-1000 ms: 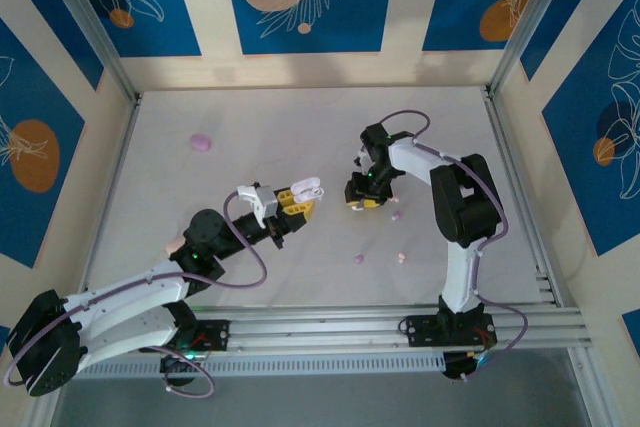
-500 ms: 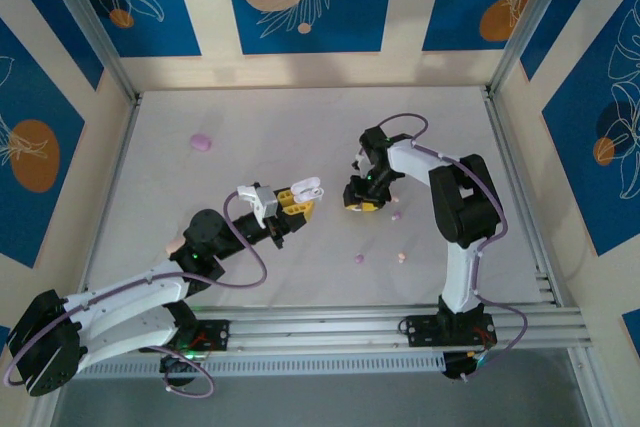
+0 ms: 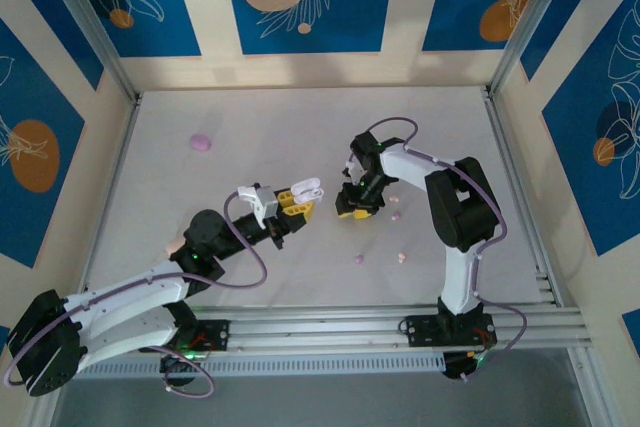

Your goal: Insert the wireless bluetooth earbuds into the charging case

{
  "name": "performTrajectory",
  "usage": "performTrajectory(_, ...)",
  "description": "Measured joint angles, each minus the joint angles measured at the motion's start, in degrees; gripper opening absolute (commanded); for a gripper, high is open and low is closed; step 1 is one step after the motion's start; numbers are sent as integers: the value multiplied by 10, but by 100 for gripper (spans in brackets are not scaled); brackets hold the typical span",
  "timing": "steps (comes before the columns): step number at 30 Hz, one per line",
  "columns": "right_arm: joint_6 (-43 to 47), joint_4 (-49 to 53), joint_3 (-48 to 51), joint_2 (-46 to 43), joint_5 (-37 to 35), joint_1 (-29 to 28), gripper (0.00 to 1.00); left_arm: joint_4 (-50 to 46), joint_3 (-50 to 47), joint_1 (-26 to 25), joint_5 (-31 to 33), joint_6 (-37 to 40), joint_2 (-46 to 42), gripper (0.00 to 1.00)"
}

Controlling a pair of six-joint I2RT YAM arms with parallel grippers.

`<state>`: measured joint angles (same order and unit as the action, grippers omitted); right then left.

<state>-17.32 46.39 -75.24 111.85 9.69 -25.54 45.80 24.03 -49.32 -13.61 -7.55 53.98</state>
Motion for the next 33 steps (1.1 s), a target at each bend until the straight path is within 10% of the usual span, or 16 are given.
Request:
performTrajectory(14,0,60,-106,21,-174,-19,48,0,-5,-1,2,0,-7,18)
performTrajectory(33,4,73,-129,75,-188,-30,41,0,-9,-1,2,0,-11,19)
